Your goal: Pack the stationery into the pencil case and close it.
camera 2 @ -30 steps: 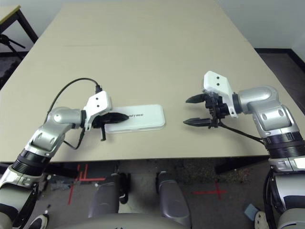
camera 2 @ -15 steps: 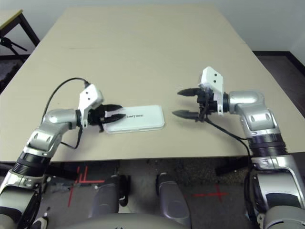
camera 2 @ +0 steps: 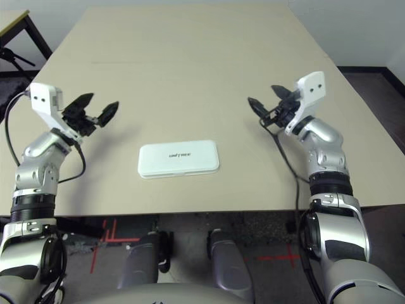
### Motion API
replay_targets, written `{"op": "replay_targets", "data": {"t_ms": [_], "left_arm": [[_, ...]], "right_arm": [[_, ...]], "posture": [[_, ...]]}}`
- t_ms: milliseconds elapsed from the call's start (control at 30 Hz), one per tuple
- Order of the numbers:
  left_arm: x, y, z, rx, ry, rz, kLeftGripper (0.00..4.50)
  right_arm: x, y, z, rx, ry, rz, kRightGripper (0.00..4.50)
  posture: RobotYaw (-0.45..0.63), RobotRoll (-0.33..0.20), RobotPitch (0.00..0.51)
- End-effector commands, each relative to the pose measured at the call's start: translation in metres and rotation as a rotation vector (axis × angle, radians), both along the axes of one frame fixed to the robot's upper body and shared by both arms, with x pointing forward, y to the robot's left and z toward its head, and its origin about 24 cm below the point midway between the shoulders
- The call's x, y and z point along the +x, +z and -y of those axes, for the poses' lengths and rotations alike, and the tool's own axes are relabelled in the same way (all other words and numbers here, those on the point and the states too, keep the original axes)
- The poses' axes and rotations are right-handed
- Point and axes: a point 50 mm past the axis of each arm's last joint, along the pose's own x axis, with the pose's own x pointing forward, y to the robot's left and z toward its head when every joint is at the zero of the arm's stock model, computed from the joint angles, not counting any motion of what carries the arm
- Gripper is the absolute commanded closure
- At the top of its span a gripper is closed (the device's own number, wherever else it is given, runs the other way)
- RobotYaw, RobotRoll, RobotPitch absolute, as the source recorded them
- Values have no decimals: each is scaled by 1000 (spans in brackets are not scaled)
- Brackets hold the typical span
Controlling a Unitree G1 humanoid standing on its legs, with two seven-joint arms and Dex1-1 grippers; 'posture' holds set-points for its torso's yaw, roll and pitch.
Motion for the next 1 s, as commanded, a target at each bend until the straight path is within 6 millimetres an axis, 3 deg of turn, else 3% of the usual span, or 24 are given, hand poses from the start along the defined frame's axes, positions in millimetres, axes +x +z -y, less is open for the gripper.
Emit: {"op": "replay_targets", "data": {"t_ms": [33, 200, 400, 1000], "left_arm": [[-8, -9, -14, -16, 89, 12, 19], [-16, -17, -27, -47, 218, 47, 19], [-18, -19, -31, -57, 258, 54, 19], [-17, -22, -20, -58, 240, 48, 19]], "right_arm": [[-5, -11, 16, 47, -150, 8, 0], [-17, -28, 35, 97, -339, -1, 0], [-29, -46, 47, 129, -436, -36, 0], [-16, -32, 37, 140, -388, 16, 0]], "posture": [[-33, 0, 139], [-32, 0, 139], [-33, 0, 141], [-24, 0, 140]]}}
